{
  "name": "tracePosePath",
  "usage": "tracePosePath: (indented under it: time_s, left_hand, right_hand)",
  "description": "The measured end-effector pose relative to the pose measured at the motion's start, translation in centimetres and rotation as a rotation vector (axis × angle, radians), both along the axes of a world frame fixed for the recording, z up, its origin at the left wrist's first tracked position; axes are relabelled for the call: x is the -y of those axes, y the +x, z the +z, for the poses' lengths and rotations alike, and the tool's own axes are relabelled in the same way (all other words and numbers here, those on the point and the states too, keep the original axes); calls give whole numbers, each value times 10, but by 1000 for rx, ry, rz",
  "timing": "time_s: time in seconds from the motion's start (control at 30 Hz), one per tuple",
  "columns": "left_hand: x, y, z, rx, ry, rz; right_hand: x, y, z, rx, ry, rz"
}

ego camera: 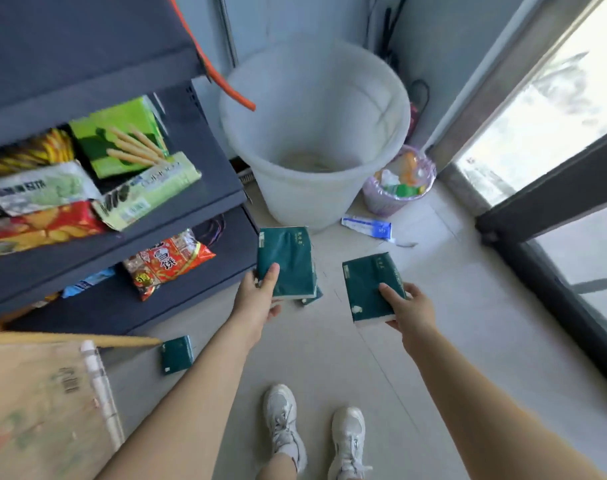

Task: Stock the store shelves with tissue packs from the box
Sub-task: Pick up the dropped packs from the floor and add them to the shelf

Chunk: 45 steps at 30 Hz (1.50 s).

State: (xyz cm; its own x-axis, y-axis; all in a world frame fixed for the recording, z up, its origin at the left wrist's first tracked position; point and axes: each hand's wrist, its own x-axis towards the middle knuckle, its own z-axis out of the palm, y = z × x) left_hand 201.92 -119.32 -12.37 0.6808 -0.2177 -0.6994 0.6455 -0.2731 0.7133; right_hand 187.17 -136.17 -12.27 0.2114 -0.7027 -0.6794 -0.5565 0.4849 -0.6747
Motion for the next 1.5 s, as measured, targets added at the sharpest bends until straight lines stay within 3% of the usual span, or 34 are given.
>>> tracePosePath:
  time_s: [0.3,0.47,0.77,1.1,1.3,1.5]
  left_hand:
    - [-5,-28,177,346,62,118]
    - [-23,-67,246,408,-125,287]
    - [-81,-116,374,626,-278,415]
    - [-152,-66,471,700,-425,554]
    - [-185,-13,504,724,-567,552]
    - [-217,52,525,758,-672,504]
  right_hand:
    - [13,9,172,218,-259,267]
    - [18,-13,246,336,-428,409]
    - [-8,-15,387,629,-492,527]
    - [-66,59,495,872,-530,643]
    - [-99,127,524,933,-539,683]
    - [-128,201,553,887,-672,775]
